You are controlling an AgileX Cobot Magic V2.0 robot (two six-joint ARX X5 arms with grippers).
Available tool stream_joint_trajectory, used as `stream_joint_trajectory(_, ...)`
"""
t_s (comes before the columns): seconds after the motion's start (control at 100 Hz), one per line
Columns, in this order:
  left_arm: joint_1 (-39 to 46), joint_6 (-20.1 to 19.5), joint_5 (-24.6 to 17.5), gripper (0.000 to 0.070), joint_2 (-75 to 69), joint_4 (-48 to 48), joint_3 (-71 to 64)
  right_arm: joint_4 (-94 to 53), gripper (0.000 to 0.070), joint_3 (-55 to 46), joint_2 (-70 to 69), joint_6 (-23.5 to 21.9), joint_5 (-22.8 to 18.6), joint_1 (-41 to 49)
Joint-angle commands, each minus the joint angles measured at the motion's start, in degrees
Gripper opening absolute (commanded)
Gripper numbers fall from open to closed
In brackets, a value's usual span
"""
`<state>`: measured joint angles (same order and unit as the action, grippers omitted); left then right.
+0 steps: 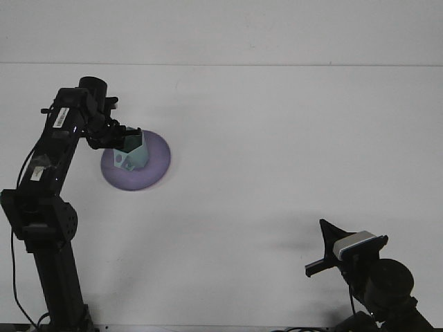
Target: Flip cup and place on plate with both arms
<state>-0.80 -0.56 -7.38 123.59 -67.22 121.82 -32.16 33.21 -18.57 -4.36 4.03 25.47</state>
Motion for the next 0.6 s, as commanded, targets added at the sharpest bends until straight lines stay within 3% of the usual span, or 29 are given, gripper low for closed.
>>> stream_joint_trajectory(0.0, -0.02, -0.90, 0.11, 0.0019, 1.70, -0.48, 1.42, 0.37, 0.0000, 0.39, -0.17, -0.63, -0.15, 0.33)
stream_joint_trajectory(0.3, 0.04, -0.94, 0.09, 0.0041, 1.73, -0.37, 1.42, 0.37, 0.0000, 0.39, -0.17, -0.79, -0.15, 0.33)
stream_joint_trajectory(0.48, 0.04, -0.90, 0.09, 0.0308, 1.73, 0.09, 1.42, 0.37, 0.0000, 0.39, -0.17, -0.79, -0.15, 0.33)
stream_joint_trajectory(0.59, 0.39, -0.50, 0.09, 0.0419, 1.42, -0.24, 2.03, 0.37, 0.0000, 0.39, -0.17, -0.76, -0.15, 0.33)
